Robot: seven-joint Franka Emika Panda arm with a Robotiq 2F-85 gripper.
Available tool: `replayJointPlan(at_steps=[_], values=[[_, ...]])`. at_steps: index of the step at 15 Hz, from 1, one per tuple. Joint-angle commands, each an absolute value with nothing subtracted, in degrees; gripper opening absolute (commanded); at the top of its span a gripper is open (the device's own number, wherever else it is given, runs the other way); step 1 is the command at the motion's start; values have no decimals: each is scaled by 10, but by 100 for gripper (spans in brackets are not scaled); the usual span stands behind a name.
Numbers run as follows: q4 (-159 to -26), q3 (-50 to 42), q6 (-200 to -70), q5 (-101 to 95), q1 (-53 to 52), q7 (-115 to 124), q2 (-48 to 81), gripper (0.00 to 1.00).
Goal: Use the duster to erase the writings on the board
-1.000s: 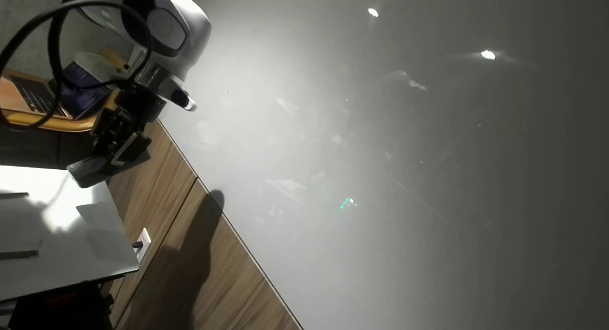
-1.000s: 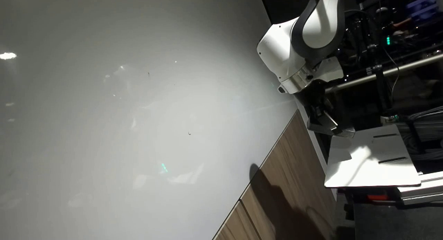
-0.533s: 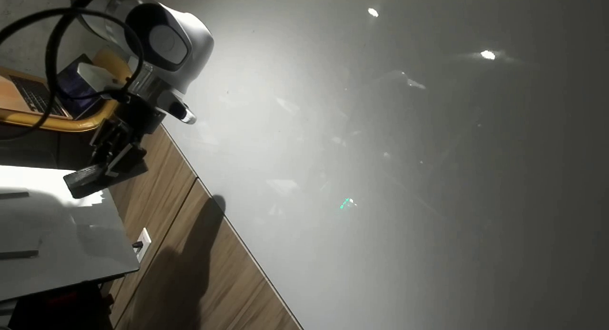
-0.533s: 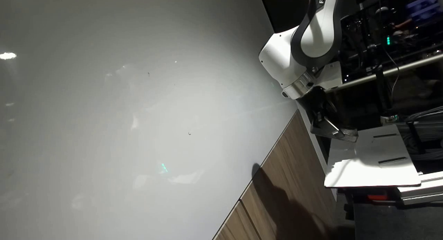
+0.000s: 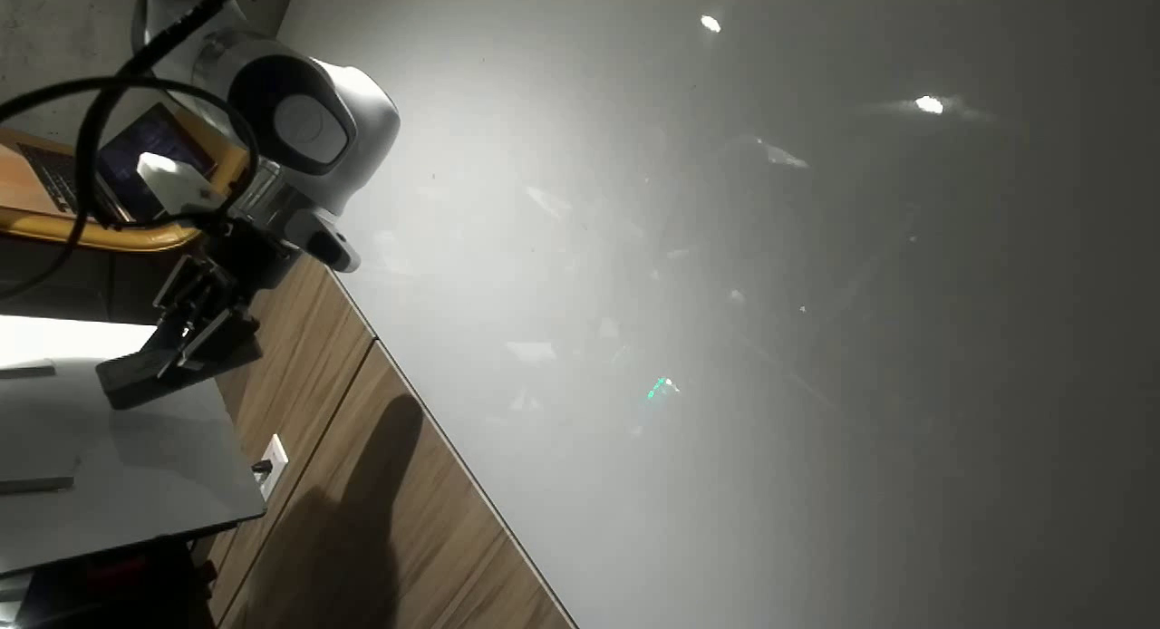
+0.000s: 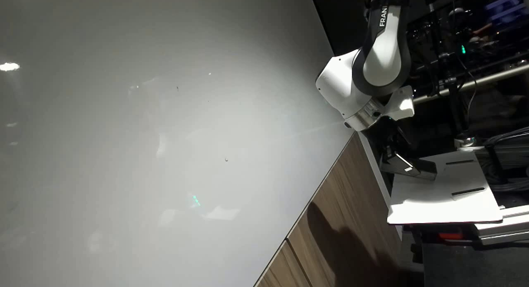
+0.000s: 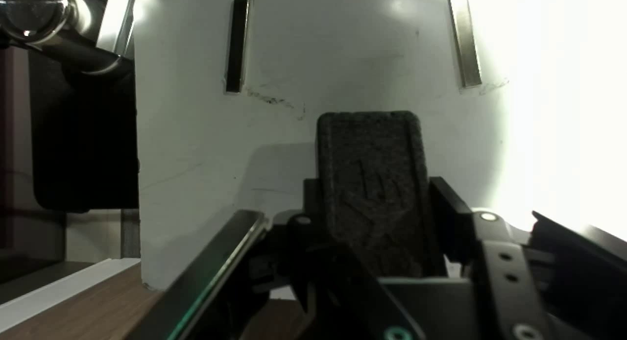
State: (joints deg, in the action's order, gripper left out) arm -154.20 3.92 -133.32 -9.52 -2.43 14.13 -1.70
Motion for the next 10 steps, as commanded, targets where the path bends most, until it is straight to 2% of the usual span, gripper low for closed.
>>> replayJointPlan(at_steps=[1, 2, 4, 5, 6, 8, 10], values=[[-1537, 29, -1343, -99, -20, 142, 8, 30], [-1536, 27, -1344, -98, -20, 141, 12, 30], [-1534, 24, -1343, -96, -20, 137, 18, 44], [-1534, 22, -1343, -96, -20, 136, 20, 57], [-1533, 22, -1343, -96, -20, 135, 22, 78], [-1533, 20, -1342, -96, -20, 135, 24, 85], [-1533, 18, -1342, -96, -20, 133, 25, 99]])
